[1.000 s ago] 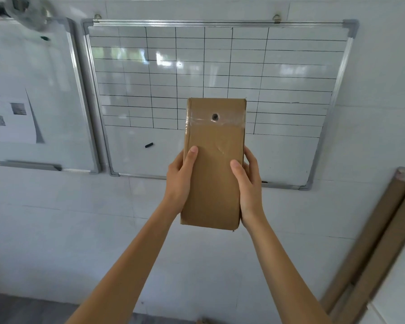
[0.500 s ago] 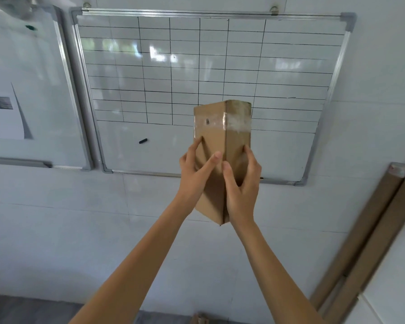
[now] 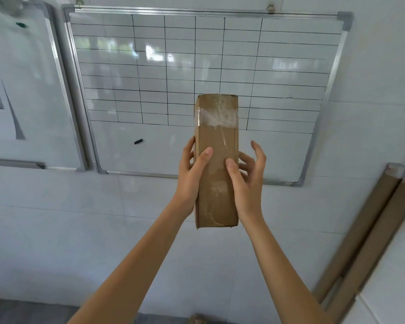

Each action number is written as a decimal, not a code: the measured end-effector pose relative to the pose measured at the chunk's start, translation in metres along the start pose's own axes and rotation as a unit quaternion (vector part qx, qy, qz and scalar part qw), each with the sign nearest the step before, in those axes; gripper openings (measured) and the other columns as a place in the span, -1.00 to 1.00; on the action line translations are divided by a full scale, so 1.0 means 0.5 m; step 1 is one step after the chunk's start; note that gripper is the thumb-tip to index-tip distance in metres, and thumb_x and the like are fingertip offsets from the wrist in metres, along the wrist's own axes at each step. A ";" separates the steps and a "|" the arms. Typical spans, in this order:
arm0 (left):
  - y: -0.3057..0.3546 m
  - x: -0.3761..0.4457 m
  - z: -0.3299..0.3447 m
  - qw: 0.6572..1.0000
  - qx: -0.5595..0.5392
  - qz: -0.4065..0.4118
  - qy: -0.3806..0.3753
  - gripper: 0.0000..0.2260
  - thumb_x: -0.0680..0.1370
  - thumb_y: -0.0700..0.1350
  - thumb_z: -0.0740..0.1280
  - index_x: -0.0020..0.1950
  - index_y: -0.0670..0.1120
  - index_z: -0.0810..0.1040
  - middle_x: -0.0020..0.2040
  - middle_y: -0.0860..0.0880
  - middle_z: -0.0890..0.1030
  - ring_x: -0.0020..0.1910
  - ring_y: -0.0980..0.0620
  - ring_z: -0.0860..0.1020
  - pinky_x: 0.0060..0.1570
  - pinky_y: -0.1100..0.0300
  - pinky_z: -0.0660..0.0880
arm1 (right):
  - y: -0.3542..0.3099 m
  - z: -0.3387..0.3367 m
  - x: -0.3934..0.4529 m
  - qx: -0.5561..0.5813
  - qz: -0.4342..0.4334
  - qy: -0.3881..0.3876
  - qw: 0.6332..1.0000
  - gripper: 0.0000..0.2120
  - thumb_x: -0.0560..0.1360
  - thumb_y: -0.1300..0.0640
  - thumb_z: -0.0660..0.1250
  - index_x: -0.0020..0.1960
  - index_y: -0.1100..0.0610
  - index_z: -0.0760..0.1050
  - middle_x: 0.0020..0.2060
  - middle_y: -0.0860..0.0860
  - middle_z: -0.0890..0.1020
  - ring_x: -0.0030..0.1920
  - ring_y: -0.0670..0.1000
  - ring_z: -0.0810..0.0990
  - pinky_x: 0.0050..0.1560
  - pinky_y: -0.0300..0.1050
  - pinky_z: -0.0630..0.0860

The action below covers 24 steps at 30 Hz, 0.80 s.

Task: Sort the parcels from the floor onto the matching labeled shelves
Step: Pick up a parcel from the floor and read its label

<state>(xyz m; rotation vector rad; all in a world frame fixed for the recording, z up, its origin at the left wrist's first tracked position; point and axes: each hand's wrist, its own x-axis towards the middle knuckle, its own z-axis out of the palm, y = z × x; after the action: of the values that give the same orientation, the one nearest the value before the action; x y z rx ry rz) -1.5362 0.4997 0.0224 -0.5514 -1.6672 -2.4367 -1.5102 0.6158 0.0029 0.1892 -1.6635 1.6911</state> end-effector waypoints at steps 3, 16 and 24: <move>-0.003 -0.002 -0.002 1.000 -0.009 -0.013 -0.002 -0.42 0.46 0.14 0.40 0.46 0.08 0.37 0.29 -0.09 0.58 0.19 -0.07 0.64 0.15 -0.11 0.61 | 0.000 -0.013 0.013 0.021 0.017 0.011 1.000 -0.49 0.61 -0.02 0.32 0.49 -0.08 0.21 0.11 -0.02 0.63 -0.01 -0.21 0.63 0.08 -0.25 0.59; -0.032 -0.033 0.013 1.000 -0.015 -0.019 -0.012 -0.56 0.55 0.13 0.35 0.39 0.02 0.47 0.24 -0.04 0.64 0.20 -0.05 0.63 0.15 0.00 0.60 | 0.014 -0.024 0.011 0.074 0.097 -0.081 0.989 -0.44 0.55 -0.21 0.29 0.46 0.04 0.41 0.28 0.01 0.61 0.22 -0.05 0.64 0.20 -0.05 0.57; -0.035 -0.031 0.012 0.995 0.073 0.011 0.063 -0.79 0.66 -0.02 0.24 0.30 0.08 0.45 0.07 0.06 0.68 0.00 0.16 0.64 0.07 0.21 0.57 | 0.032 -0.033 -0.001 -0.115 0.001 0.012 0.993 -0.51 0.51 -0.24 0.33 0.41 -0.20 0.37 0.37 -0.03 0.33 0.41 -0.01 0.37 0.31 -0.25 0.43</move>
<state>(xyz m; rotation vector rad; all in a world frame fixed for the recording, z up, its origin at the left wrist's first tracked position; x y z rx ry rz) -1.5261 0.5102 0.0033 -0.3862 -1.7589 -2.2609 -1.5127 0.6324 -0.0127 0.0548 -1.8247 1.4819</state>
